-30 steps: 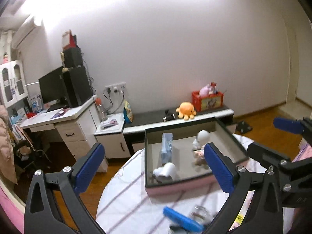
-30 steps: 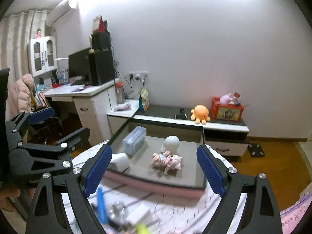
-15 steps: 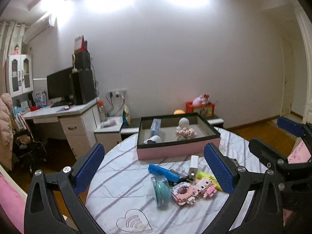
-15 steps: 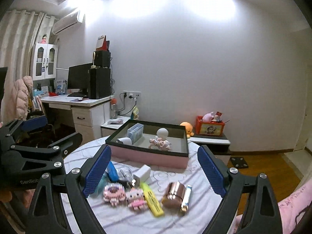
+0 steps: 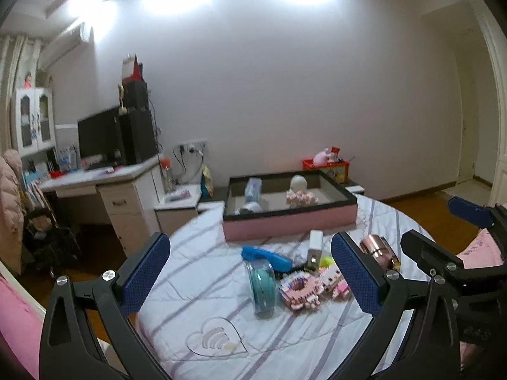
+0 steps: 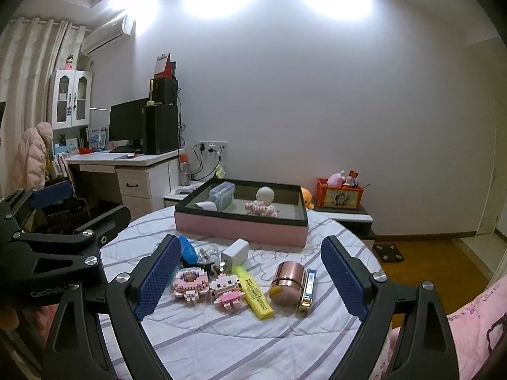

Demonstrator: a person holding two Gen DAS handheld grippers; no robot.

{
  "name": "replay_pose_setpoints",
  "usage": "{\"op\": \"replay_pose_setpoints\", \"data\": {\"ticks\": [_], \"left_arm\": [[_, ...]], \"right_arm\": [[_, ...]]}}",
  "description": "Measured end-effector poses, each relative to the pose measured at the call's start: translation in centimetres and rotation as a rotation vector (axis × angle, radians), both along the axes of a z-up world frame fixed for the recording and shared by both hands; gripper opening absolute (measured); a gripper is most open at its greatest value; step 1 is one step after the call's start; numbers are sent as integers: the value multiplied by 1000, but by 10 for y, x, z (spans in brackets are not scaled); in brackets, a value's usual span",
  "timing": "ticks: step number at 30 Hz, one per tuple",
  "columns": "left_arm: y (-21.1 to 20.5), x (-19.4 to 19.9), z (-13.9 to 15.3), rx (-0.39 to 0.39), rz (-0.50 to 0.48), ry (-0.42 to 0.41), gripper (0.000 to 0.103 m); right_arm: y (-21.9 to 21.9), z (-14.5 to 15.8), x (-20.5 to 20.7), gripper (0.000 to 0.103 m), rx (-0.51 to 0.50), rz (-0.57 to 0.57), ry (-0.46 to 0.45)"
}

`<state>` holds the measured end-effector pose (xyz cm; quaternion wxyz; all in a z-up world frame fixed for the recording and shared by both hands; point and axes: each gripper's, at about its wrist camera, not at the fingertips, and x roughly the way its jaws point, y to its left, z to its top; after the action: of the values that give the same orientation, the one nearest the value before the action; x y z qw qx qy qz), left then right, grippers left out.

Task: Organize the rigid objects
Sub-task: 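Withdraw both open grippers from the box toward the remaining items, then grasp the teal round case with the left gripper while the right gripper grasps the copper cup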

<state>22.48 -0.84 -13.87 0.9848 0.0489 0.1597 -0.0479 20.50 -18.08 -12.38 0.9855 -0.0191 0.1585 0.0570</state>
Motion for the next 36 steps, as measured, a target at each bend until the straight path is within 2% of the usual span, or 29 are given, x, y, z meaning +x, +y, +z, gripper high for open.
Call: {"op": "replay_pose_setpoints", "data": {"ticks": [5,13,21,24,26,27,28,36], "left_arm": [[3,20,-24,-25,-18,97,103],[12,65,-64,-34,43,252,103],[11,104,-91,-47,55,359,102],[9,115,-99,-40,54,397,82],[10,121,-103,-74,21,431,56],[9,123,-107,-84,1,456,51],[8,124,-107,-81,-9,465,41],[9,115,-104,-43,16,450,39]], "right_arm": [[-5,-21,19,91,13,-8,78],[-19,-54,54,91,51,-36,200],[-45,-73,82,91,81,-101,275],[-52,-77,90,91,86,-117,298],[-56,-80,97,91,88,-124,318],[-58,-82,100,91,90,-129,325],[-59,-82,102,91,89,-133,330],[-60,-86,126,91,90,-117,386]]}}
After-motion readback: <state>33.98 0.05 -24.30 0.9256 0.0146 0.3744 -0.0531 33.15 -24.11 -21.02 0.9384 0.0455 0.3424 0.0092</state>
